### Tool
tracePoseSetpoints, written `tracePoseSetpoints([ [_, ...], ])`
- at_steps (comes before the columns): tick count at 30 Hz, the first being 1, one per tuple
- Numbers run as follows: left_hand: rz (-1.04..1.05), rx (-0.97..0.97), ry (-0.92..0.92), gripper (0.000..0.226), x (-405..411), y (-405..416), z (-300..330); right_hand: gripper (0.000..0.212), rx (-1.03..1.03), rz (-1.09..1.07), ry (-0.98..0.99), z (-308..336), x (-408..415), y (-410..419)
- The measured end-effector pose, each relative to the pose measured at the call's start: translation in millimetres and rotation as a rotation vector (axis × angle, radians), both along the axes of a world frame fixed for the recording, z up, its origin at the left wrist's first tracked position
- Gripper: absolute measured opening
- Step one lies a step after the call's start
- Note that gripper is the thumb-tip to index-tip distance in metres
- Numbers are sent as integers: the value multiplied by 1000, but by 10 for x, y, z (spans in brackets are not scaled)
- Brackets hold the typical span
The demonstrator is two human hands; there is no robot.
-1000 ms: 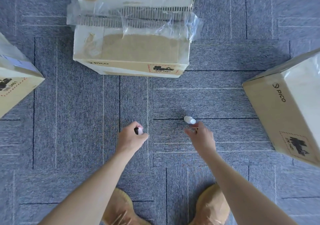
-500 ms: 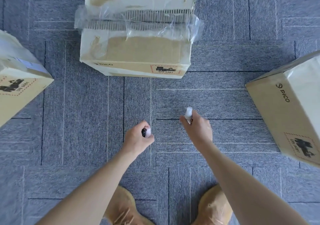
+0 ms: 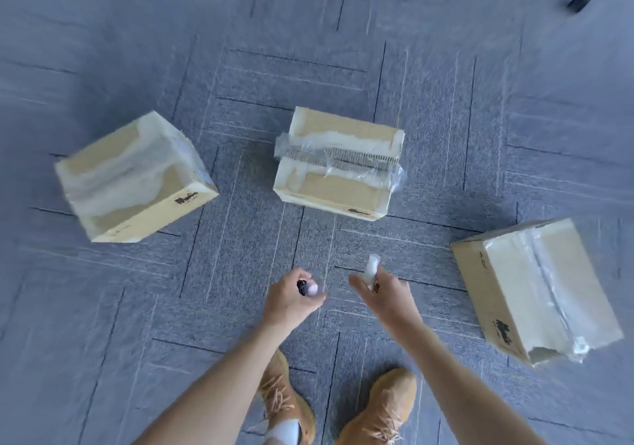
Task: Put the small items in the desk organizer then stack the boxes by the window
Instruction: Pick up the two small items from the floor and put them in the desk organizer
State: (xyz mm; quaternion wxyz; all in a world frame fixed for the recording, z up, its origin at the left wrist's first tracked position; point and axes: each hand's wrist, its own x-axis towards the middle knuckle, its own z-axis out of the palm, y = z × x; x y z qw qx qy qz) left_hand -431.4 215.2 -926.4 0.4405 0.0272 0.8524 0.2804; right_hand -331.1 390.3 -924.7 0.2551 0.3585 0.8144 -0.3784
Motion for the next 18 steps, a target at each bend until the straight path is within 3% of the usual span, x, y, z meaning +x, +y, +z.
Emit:
tracePoseSetpoints([
  [12,198,78,-22,20,-269,-1227,3085,43,43,323,19,3350,-755,-904],
  [18,353,89,147,25,-370,-1891,4266,34,-4,465,115,4486,-1261,-1580],
])
